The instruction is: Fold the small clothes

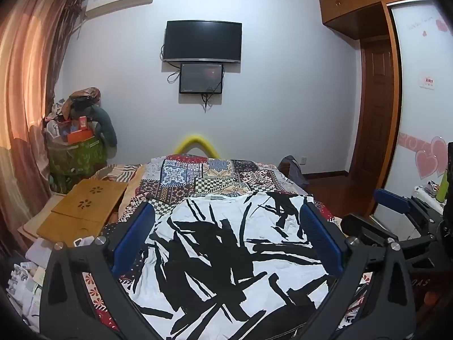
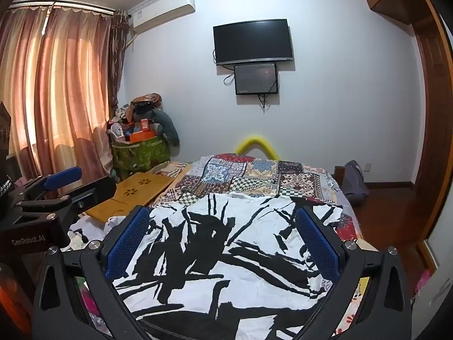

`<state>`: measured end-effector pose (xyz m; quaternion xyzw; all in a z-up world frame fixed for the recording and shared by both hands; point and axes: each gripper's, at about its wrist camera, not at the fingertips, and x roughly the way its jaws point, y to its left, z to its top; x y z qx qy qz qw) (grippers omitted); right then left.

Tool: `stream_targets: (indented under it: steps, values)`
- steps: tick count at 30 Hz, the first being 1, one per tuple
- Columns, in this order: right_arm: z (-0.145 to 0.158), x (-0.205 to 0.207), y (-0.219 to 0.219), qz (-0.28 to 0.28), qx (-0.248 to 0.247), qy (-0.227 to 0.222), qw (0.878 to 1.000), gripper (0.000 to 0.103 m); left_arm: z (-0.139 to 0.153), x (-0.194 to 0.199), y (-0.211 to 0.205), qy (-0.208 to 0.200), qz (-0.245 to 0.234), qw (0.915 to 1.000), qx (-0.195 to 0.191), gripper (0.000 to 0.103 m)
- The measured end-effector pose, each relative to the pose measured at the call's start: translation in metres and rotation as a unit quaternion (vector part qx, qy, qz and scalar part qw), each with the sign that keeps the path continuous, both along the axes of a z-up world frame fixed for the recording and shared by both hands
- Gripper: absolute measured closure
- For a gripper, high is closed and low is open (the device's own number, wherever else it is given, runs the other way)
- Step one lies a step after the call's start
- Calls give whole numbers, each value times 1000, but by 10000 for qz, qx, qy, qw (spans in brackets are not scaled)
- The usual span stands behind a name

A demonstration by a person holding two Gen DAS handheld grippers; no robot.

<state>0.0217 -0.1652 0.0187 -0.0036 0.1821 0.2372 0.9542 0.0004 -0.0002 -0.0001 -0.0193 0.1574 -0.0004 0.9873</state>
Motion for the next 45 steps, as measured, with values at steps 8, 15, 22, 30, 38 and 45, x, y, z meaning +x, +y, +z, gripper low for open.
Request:
stream_targets:
  steps: [8,15,22,30,38,45]
  values:
    - [-1,1,1,7,4,53,10000,0,-5,0,2,40,45,10000,5,0]
    - [-7,3,5,21,-1,130,9999,0,-7,7,8,114,121,9998,-122,0]
    - [-10,5,5,18,14,194,9998,0,-9,10,9,133,151,9997,-140,0]
    - [-10,6,5,22,6,203,9998,0,-9,9,9,110,180,9997,-106,0]
    - [-10,6,5,22,9,223,9997,0,-9,8,9,111,191,9997,-116,0]
    - [-9,7,5,24,15,233,9997,0,-9,8,9,114,182,9997,-112,0]
